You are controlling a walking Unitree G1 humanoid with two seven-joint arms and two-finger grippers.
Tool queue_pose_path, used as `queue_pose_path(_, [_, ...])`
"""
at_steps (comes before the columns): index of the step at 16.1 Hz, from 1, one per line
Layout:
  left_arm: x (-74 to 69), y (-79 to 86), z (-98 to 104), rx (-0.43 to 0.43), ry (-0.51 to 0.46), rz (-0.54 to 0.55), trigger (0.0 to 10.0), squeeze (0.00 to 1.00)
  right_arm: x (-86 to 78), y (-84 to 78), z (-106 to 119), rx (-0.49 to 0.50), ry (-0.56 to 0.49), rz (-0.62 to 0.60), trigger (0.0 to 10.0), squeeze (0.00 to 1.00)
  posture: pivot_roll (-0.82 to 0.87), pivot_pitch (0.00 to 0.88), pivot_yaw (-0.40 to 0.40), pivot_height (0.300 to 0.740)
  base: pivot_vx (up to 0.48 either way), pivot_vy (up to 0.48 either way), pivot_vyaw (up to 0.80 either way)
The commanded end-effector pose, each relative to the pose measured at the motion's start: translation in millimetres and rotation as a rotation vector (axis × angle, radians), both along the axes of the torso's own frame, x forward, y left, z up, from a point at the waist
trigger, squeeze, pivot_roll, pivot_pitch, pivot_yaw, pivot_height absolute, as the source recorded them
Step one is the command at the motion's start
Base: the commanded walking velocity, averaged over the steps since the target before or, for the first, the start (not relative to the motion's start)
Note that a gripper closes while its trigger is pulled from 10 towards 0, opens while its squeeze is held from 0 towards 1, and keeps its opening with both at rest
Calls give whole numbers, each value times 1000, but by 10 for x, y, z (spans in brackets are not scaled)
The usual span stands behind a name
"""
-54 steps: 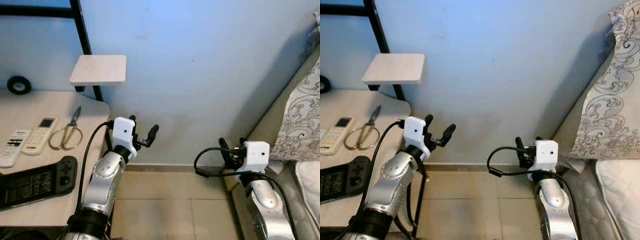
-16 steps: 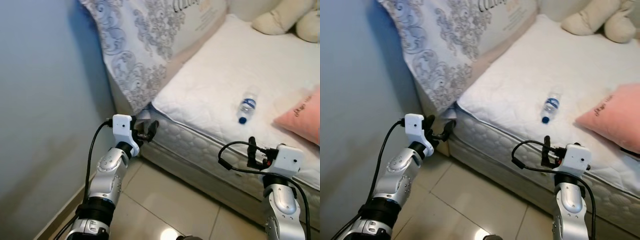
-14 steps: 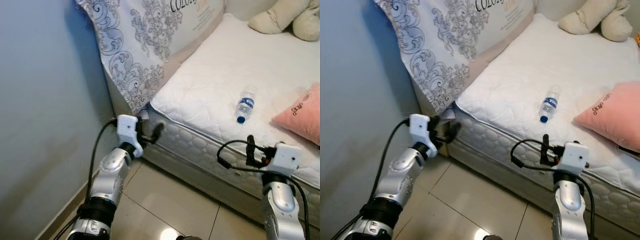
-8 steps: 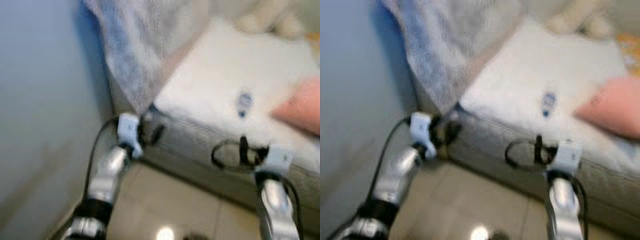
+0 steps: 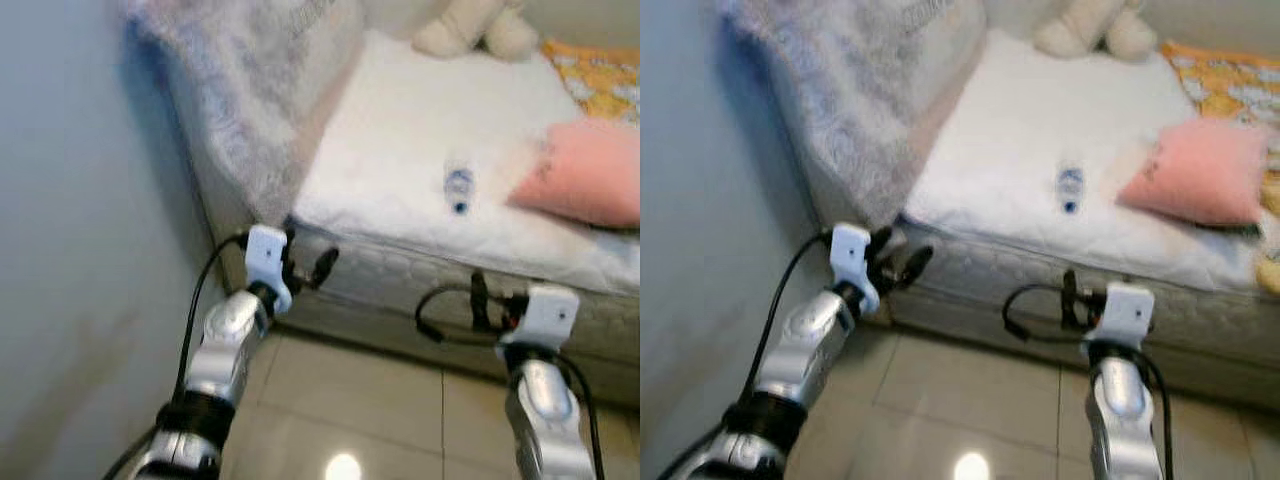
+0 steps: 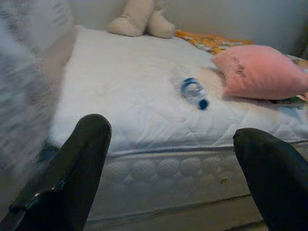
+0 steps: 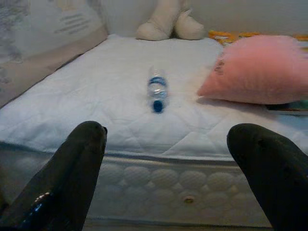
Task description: Clean up the room
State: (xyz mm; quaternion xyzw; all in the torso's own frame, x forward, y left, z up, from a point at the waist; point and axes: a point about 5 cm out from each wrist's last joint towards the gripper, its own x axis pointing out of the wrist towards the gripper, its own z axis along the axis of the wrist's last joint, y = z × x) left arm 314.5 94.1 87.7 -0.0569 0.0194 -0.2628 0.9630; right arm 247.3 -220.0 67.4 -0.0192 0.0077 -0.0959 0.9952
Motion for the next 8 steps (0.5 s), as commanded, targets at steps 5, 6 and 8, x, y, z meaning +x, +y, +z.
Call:
queue_pose_path(5, [-14,-142,76,21,-54,-61,10000,0,7,-57,41,-9,-20,-9,10000,0,-103,0,16,740,470,0,0])
queue_pose_path(6, [-15,-142,76,21,-53,-62,10000,0,9,-56,41,-10,-20,-6,10000,0,-103,0,17,740,465,0,0])
queue_pose_path(8, [-28,-168,75,25,-58,-79,10000,0,15,-56,39,-12,-18,-5,10000,0,-105,0,18,740,463,0,0])
